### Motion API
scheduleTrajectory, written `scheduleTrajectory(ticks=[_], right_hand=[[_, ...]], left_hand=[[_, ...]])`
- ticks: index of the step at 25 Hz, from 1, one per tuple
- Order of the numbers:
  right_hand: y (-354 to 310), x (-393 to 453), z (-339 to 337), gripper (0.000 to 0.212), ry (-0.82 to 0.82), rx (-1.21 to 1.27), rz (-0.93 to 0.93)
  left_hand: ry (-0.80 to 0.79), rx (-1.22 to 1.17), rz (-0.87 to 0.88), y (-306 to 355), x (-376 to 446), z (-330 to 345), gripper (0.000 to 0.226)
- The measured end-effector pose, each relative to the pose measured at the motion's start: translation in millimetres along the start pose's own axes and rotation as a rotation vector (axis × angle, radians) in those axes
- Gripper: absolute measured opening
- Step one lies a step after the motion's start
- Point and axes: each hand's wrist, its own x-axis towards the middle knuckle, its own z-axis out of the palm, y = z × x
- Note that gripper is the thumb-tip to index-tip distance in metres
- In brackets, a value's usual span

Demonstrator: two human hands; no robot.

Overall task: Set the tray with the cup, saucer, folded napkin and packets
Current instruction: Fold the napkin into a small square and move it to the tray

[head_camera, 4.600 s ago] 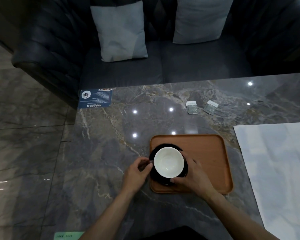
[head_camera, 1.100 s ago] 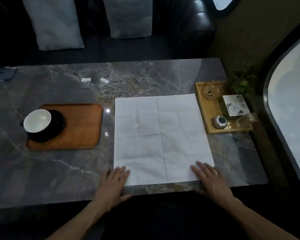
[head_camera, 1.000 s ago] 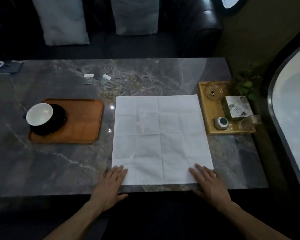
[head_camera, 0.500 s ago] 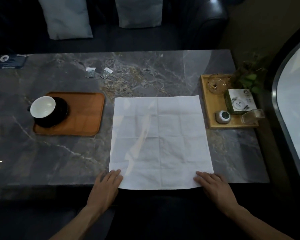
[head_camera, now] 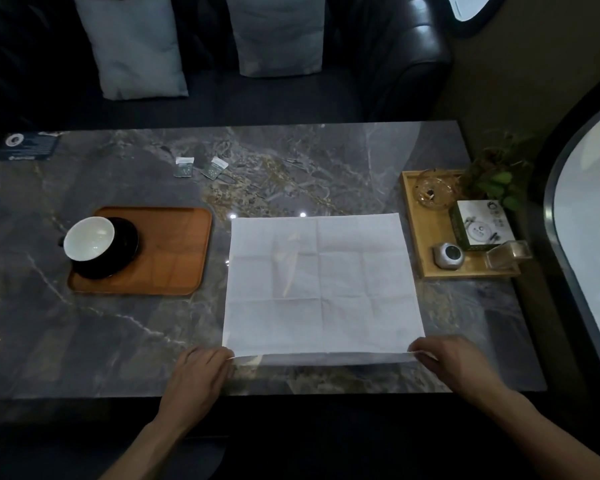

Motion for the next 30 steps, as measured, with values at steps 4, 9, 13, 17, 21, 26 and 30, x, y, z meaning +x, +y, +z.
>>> scheduleTrajectory(ticks=[4, 9, 13, 17, 21, 26, 30], right_hand=[[2, 20, -29, 0.008, 0.011, 0.040, 0.029], [4, 47, -51, 0.010, 0.049, 0.091, 0.071], [8, 76, -71, 0.011, 0.082, 0.121, 0.075], [11, 109, -86, 0.011, 0.120, 0.124, 0.083], [18, 144, -95, 0.012, 0.097, 0.111, 0.089], [26, 186, -99, 0.013, 0.067, 0.146, 0.100], [31, 212, -100, 0.014, 0.065, 0.141, 0.095]], left_hand=[[0.090, -0.019, 0.059, -7, 26, -10, 0.032], [0.129, -0.007, 0.062, -17, 64, -20, 0.034], [0.131, -0.017, 0.044, -22, 101, -32, 0.021], [0.102, -0.047, 0.001, -21, 141, -45, 0.022], [0.089, -0.074, -0.026, -24, 178, -51, 0.027], [0.048, -0.115, -0.044, -33, 213, -50, 0.027], [0.034, -0.152, -0.125, -40, 231, -44, 0.022]])
